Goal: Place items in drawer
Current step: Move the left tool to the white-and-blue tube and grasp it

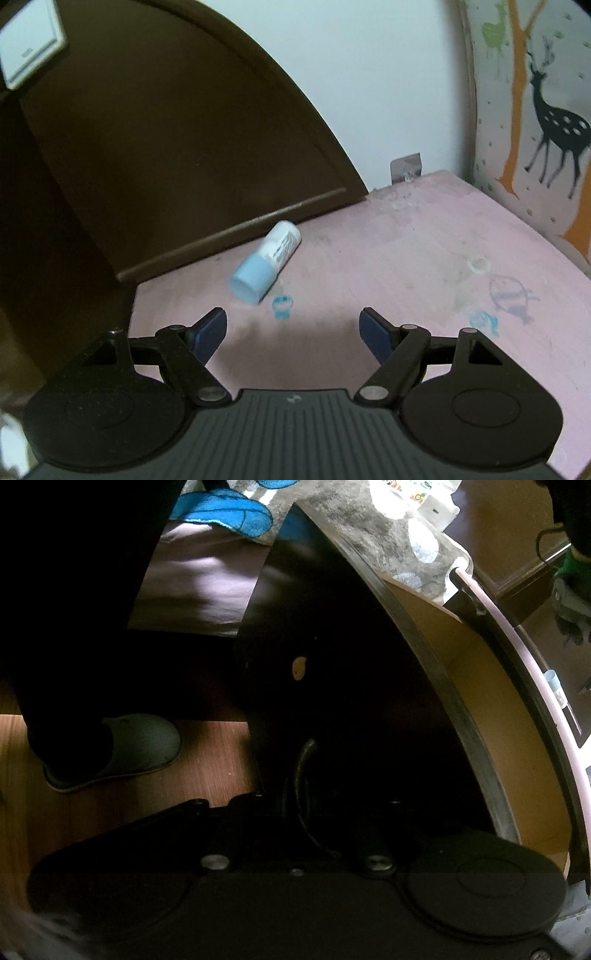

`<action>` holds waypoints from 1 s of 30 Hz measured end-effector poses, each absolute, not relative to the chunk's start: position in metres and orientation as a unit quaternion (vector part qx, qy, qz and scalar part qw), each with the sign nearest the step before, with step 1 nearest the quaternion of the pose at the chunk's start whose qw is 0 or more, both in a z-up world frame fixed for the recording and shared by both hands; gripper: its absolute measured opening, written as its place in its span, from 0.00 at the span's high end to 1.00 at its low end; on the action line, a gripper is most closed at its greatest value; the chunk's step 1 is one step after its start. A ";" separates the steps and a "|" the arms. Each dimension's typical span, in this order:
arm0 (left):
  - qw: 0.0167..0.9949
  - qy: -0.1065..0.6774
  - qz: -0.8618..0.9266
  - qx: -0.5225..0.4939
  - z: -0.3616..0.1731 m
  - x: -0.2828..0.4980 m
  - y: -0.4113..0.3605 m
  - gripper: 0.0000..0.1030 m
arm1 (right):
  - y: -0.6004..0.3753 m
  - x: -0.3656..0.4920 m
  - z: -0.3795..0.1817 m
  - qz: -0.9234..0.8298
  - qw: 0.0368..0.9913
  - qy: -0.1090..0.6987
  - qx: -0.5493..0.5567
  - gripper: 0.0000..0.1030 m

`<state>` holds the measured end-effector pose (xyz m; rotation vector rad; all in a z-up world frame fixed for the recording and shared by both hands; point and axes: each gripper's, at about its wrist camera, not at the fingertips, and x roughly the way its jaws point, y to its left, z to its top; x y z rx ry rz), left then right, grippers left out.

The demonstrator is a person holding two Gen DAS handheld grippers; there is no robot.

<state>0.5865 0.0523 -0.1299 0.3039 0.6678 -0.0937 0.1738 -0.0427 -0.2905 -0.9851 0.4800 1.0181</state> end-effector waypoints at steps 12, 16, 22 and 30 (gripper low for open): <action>0.928 0.348 -0.034 0.127 -0.153 0.670 0.077 0.23 | -0.043 0.172 -0.291 0.462 0.736 0.219 -0.444 0.95; 0.925 0.356 -0.039 0.125 -0.161 0.690 0.081 0.23 | -0.042 0.172 -0.291 0.462 0.736 0.218 -0.444 0.95; 0.920 0.378 -0.054 0.094 -0.166 0.714 0.086 0.23 | -0.042 0.173 -0.292 0.464 0.735 0.216 -0.444 0.95; 0.905 0.410 -0.090 0.074 -0.165 0.707 0.088 0.67 | -0.041 0.173 -0.292 0.464 0.734 0.215 -0.447 0.95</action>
